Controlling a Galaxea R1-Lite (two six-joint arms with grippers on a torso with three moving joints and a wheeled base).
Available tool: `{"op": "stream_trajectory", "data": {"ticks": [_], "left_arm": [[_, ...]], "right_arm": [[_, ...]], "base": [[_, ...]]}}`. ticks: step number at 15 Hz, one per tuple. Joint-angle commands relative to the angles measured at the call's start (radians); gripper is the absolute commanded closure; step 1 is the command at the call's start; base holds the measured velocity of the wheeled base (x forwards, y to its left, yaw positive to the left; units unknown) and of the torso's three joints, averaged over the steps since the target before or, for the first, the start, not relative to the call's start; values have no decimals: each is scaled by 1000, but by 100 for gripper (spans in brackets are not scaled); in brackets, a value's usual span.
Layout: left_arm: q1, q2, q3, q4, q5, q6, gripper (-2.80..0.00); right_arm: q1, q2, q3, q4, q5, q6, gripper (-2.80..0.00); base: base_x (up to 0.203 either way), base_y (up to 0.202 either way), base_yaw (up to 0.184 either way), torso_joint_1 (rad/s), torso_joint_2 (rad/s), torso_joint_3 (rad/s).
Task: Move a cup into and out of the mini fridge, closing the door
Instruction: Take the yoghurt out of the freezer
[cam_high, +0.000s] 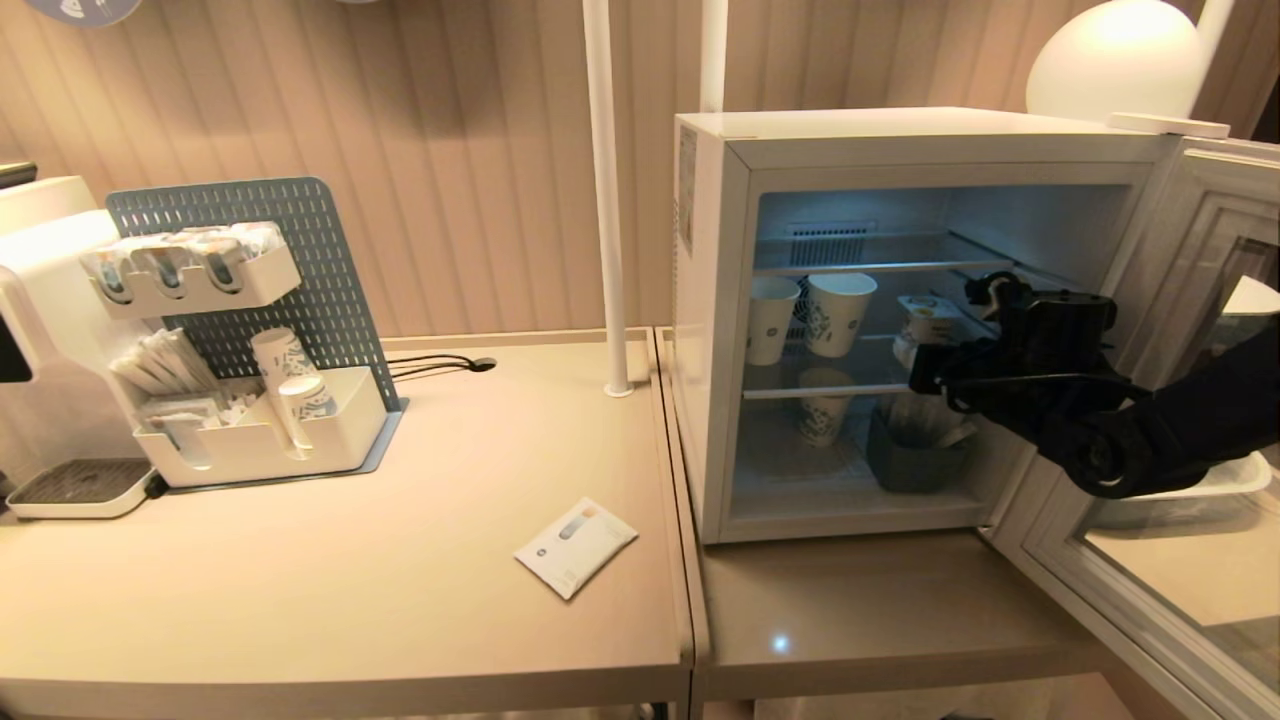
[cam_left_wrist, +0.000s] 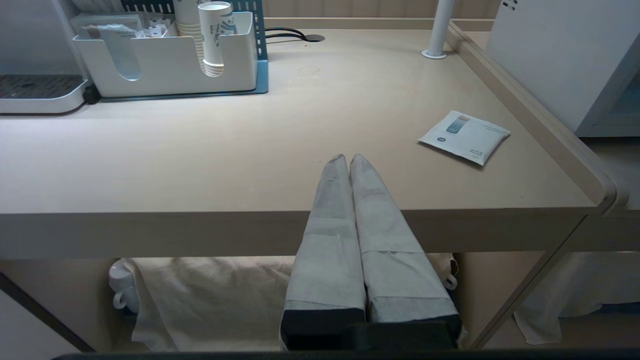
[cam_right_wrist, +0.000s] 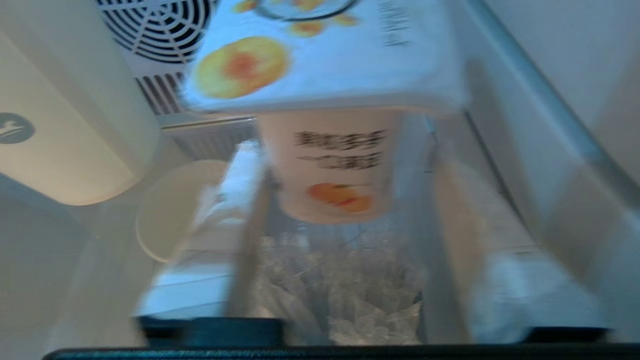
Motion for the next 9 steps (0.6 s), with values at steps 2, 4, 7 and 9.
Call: {"op": "stream_trajectory", "data": {"ticks": [2,4,7,9], "left_arm": [[1,0,0,0,0,-1,0],[1,0,0,0,0,-1,0],[1,0,0,0,0,-1,0],[2,0,0,0,0,-1,0]], "right_arm": [[0,-21,19,-4,0,2,0],[0,-63,49,-3,0,2,0],[1,-163,117,-2,1,0,0],[7,-253,167,4,2,-1,0]], "base": [[0,0,0,0,0,0],[0,0,0,0,0,0],[0,0,0,0,0,0],[0,0,0,0,0,0]]}}
